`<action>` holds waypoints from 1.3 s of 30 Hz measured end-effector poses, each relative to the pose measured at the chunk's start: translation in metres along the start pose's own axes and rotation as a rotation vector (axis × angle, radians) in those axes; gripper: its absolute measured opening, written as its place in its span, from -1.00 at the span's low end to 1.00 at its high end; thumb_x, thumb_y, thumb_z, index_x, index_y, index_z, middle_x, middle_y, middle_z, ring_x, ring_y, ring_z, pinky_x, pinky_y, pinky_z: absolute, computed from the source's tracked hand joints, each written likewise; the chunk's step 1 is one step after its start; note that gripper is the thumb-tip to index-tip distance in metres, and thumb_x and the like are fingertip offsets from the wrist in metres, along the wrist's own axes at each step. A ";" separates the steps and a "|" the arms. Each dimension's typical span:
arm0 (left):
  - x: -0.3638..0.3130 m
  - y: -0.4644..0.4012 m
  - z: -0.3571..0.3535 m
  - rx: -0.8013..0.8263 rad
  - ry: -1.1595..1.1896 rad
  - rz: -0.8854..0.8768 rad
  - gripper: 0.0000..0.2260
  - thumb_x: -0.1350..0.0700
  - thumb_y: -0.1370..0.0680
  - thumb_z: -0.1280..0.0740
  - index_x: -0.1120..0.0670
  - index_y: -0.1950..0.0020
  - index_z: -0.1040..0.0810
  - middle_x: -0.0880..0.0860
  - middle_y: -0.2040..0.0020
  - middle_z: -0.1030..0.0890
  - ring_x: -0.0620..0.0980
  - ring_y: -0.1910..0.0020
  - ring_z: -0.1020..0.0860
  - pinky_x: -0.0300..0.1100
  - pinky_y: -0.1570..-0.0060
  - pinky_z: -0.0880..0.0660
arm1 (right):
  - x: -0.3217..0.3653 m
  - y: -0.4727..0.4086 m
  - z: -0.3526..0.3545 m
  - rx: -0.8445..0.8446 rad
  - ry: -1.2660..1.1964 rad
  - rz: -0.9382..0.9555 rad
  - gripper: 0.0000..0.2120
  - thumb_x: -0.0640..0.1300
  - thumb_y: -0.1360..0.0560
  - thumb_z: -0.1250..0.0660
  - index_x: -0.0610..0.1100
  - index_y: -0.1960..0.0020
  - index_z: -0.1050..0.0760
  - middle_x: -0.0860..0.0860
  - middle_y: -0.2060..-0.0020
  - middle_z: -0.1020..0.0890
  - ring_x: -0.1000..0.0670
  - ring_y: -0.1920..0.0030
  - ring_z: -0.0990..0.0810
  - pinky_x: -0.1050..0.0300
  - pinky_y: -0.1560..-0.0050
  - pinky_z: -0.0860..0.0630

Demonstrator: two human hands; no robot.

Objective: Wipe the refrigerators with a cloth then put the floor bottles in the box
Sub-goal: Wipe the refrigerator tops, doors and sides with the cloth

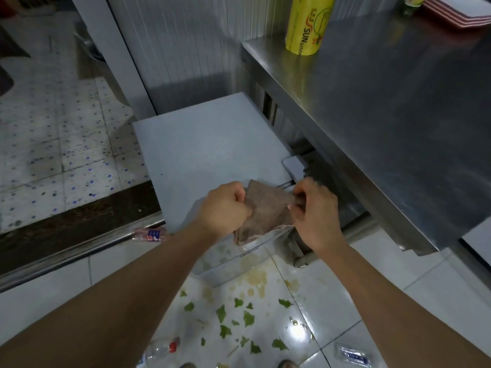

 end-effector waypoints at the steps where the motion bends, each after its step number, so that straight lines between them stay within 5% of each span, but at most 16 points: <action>1: 0.001 0.001 0.007 0.009 0.138 0.031 -0.75 0.29 -0.38 -0.37 0.05 0.38 -0.35 -0.02 0.44 -0.41 -0.04 0.42 -0.38 -0.23 0.41 -0.26 | -0.001 -0.004 0.000 0.054 -0.162 -0.076 -0.68 -0.30 -0.41 -0.43 -0.02 -0.02 -0.39 0.08 0.11 -0.52 0.15 0.09 -0.54 0.29 0.01 -0.50; 3: 0.001 0.002 0.024 0.000 0.326 0.064 -0.74 0.32 -0.38 -0.37 0.06 0.37 -0.37 -0.01 0.49 -0.38 -0.09 0.50 -0.34 -0.29 0.52 -0.24 | 0.002 -0.009 0.001 0.122 -0.495 -0.232 -0.53 -0.32 -0.39 -0.45 0.05 -0.14 -0.37 0.13 0.06 -0.46 0.19 0.08 -0.54 0.39 0.19 -0.52; 5: 0.003 0.003 0.043 -0.025 0.468 0.093 -0.77 0.32 -0.42 -0.35 0.05 0.31 -0.39 0.02 0.46 -0.43 -0.12 0.53 -0.41 -0.34 0.55 -0.29 | 0.005 -0.010 -0.005 0.170 -0.825 -0.391 -0.42 -0.34 -0.34 -0.47 0.09 -0.23 -0.39 0.11 -0.01 -0.43 0.08 -0.03 -0.51 0.21 0.05 -0.57; 8: 0.008 0.002 0.061 -0.014 0.715 0.139 -0.76 0.32 -0.50 -0.30 -0.04 0.14 -0.45 0.14 0.19 -0.55 0.02 0.28 -0.54 -0.20 0.37 -0.42 | 0.020 -0.003 -0.024 0.317 -1.306 -0.609 -0.42 -0.27 -0.26 -0.45 0.07 -0.23 -0.46 -0.08 -0.15 -0.50 -0.10 -0.11 -0.55 0.05 0.05 -0.63; 10: 0.008 0.000 0.068 0.024 0.803 0.132 -0.69 0.35 -0.52 -0.25 -0.10 0.03 -0.51 0.17 0.04 -0.58 0.08 0.11 -0.58 -0.15 0.26 -0.50 | 0.037 0.000 -0.030 0.450 -1.391 -0.595 -0.45 -0.28 -0.25 -0.44 0.04 -0.21 -0.50 -0.16 -0.20 -0.50 -0.13 -0.14 -0.56 0.08 0.05 -0.63; 13: 0.002 -0.006 0.075 0.070 0.729 0.061 -0.62 0.44 -0.49 -0.22 -0.02 0.02 -0.61 0.18 0.06 -0.60 0.05 0.12 -0.58 -0.21 0.17 -0.52 | 0.058 -0.006 -0.023 0.541 -0.880 -0.278 -0.53 -0.42 -0.29 -0.46 -0.04 -0.10 -0.55 -0.01 -0.10 -0.51 0.02 -0.14 -0.54 0.25 0.04 -0.58; 15: -0.010 -0.012 0.076 0.058 0.553 -0.019 -0.62 0.49 -0.43 -0.24 0.09 -0.03 -0.63 0.14 0.23 -0.58 -0.03 0.27 -0.55 -0.28 0.22 -0.47 | 0.061 -0.022 -0.001 0.338 -0.413 -0.107 -0.66 -0.41 -0.30 -0.48 -0.06 0.05 -0.56 0.11 0.02 -0.51 0.24 0.04 -0.54 0.50 0.12 -0.47; 18: -0.044 -0.027 0.079 -0.035 0.400 -0.166 -0.66 0.50 -0.40 -0.27 0.15 -0.01 -0.60 0.01 0.31 -0.58 -0.20 0.42 -0.52 -0.44 0.39 -0.44 | 0.062 -0.042 0.048 -0.033 -0.161 -0.006 -0.79 -0.33 -0.33 -0.50 -0.11 0.13 -0.58 0.06 -0.07 -0.39 0.32 0.13 -0.42 0.66 0.11 -0.31; 20: -0.070 -0.037 0.081 -0.127 0.299 -0.285 -0.67 0.47 -0.39 -0.30 0.05 0.08 -0.57 0.01 0.22 -0.62 -0.19 0.30 -0.55 -0.44 0.31 -0.47 | 0.066 -0.045 0.073 -0.204 -0.016 0.130 -0.82 -0.35 -0.31 -0.50 -0.21 0.11 -0.61 -0.03 -0.12 -0.43 0.18 0.03 -0.49 0.47 0.02 -0.45; 22: -0.083 -0.049 0.069 -0.161 0.189 -0.353 -0.71 0.43 -0.38 -0.33 0.04 0.10 -0.57 0.06 0.12 -0.64 -0.06 0.14 -0.58 -0.29 0.13 -0.53 | 0.068 -0.040 0.083 -0.289 0.109 0.237 -0.81 -0.37 -0.27 -0.50 -0.25 0.15 -0.60 -0.14 -0.11 -0.50 -0.10 -0.05 -0.53 0.06 0.06 -0.57; 24: -0.076 -0.060 0.045 -0.109 0.083 -0.325 -0.74 0.40 -0.40 -0.32 0.06 0.08 -0.60 0.10 0.03 -0.64 0.03 0.03 -0.58 -0.18 -0.03 -0.51 | 0.059 -0.036 0.066 -0.202 0.303 0.276 -0.81 -0.31 -0.23 -0.54 -0.22 0.20 -0.60 -0.17 -0.11 -0.53 -0.20 -0.11 -0.50 -0.07 -0.02 -0.51; 27: -0.049 -0.064 0.008 0.047 -0.107 -0.290 -0.70 0.35 -0.41 -0.33 0.03 -0.03 -0.62 0.12 -0.14 -0.59 0.10 -0.14 -0.53 -0.06 -0.21 -0.43 | 0.024 -0.026 0.010 0.153 0.528 0.174 -0.76 0.06 -0.35 -0.48 -0.09 0.13 -0.61 -0.07 -0.35 -0.41 -0.13 -0.37 -0.30 -0.09 -0.37 -0.25; 30: -0.031 -0.062 0.019 -0.040 -0.229 -0.334 -0.63 0.35 -0.43 -0.33 0.01 -0.15 -0.59 0.03 -0.26 -0.51 0.03 -0.25 -0.42 -0.15 -0.28 -0.33 | 0.025 -0.021 0.006 0.092 0.382 0.244 -0.77 -0.07 -0.44 -0.41 -0.12 -0.07 -0.59 -0.11 -0.36 -0.43 -0.16 -0.37 -0.38 -0.18 -0.39 -0.30; 32: -0.019 -0.066 0.037 -0.127 -0.317 -0.317 -0.61 0.31 -0.43 -0.33 -0.01 -0.21 -0.55 0.00 -0.30 -0.48 0.05 -0.30 -0.35 -0.13 -0.26 -0.28 | 0.031 -0.027 -0.005 0.134 0.346 0.359 -0.57 -0.20 -0.41 -0.43 -0.12 -0.27 -0.51 -0.10 -0.38 -0.42 -0.17 -0.37 -0.40 -0.21 -0.38 -0.32; 35: 0.006 -0.079 0.052 -0.126 -0.458 -0.220 -0.55 0.24 -0.45 -0.35 -0.03 -0.32 -0.46 -0.02 -0.37 -0.42 0.10 -0.34 -0.30 -0.09 -0.28 -0.25 | 0.024 -0.029 -0.049 0.420 0.515 0.482 -0.41 -0.10 -0.51 -0.32 0.02 -0.49 -0.21 0.03 -0.51 -0.18 -0.03 -0.51 -0.16 -0.08 -0.50 -0.11; 39: 0.029 -0.095 0.056 -0.109 -0.543 -0.144 -0.50 0.12 -0.49 -0.33 -0.06 -0.42 -0.33 -0.04 -0.45 -0.32 0.12 -0.39 -0.24 -0.02 -0.32 -0.22 | 0.017 -0.022 -0.065 0.329 0.516 0.411 -0.53 0.02 -0.61 -0.04 -0.11 -0.47 -0.27 -0.08 -0.46 -0.29 -0.09 -0.47 -0.25 -0.10 -0.46 -0.17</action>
Point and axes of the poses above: each hand's wrist, its own y-axis away from the middle knuckle, its own z-axis out of the back of the hand, x = y × z, the point moved 10 cm from there along -y, towards the middle knuckle
